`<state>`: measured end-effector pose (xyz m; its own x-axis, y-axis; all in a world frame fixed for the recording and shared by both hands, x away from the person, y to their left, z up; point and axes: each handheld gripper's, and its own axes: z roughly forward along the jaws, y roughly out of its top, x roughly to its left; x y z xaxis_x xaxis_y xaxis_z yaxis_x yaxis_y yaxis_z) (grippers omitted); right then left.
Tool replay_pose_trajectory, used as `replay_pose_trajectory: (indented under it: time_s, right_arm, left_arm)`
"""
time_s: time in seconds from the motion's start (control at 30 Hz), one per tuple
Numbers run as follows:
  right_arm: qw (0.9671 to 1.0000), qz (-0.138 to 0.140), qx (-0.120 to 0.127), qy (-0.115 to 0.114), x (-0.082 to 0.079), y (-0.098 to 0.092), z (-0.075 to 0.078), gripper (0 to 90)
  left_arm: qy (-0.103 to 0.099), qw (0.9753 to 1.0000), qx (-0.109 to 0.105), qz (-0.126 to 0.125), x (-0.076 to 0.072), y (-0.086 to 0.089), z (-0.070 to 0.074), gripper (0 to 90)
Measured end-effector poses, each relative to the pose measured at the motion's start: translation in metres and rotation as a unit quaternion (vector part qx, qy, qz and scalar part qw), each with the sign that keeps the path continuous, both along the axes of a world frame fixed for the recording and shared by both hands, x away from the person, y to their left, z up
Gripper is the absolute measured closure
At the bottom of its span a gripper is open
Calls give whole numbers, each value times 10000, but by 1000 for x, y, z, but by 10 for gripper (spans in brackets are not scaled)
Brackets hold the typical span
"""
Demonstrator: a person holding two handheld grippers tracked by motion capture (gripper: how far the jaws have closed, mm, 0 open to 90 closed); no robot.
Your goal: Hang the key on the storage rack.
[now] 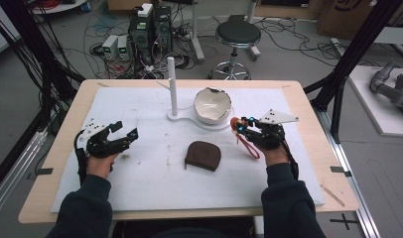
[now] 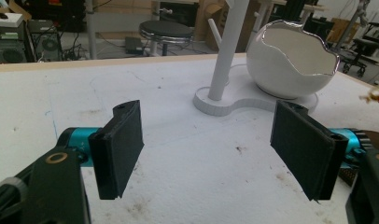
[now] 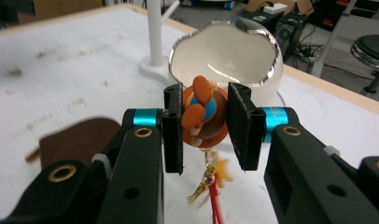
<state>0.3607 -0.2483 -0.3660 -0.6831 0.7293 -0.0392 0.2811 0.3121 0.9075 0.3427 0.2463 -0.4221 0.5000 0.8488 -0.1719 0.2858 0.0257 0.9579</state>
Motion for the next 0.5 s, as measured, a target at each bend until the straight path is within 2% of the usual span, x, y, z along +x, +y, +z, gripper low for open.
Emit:
replay_pose_trajectory:
  time_s: [0.1, 0.2, 0.27, 0.3, 0.37, 0.4, 0.43, 0.47, 0.5]
  right_arm:
    - [9999, 79, 146, -26, 4, 4, 5, 694]
    - [9987, 306, 348, -204, 10, 15, 22, 694]
    - [9982, 362, 412, -226, 12, 18, 27, 694]
    - [9972, 467, 500, -302, 16, 24, 36, 694]
    - [9966, 537, 528, -323, 18, 28, 41, 694]
    - [9958, 636, 515, -403, 21, 38, 50, 693]
    - [9958, 636, 515, -403, 21, 38, 50, 693]
    - [9950, 752, 476, -464, 25, 49, 58, 693]
    - [9950, 752, 476, -464, 25, 49, 58, 693]
  left_arm:
    - [18, 10000, -10, 8, 1, -1, 0, 253]
    - [11, 10000, -3, -2, 1, 0, -1, 254]
    - [7, 10000, -7, -2, 1, 0, -1, 255]
    - [14, 10000, -12, 1, 1, 0, -1, 255]
    - [16, 10000, -15, -3, 1, 0, -1, 255]
    - [15, 10000, -15, -5, 1, 0, -1, 255]
    - [15, 10000, -15, -5, 1, 0, -1, 255]
    - [14, 10000, -19, -5, 1, -1, -1, 255]
    - [9, 10000, -13, -10, 1, 0, -1, 255]
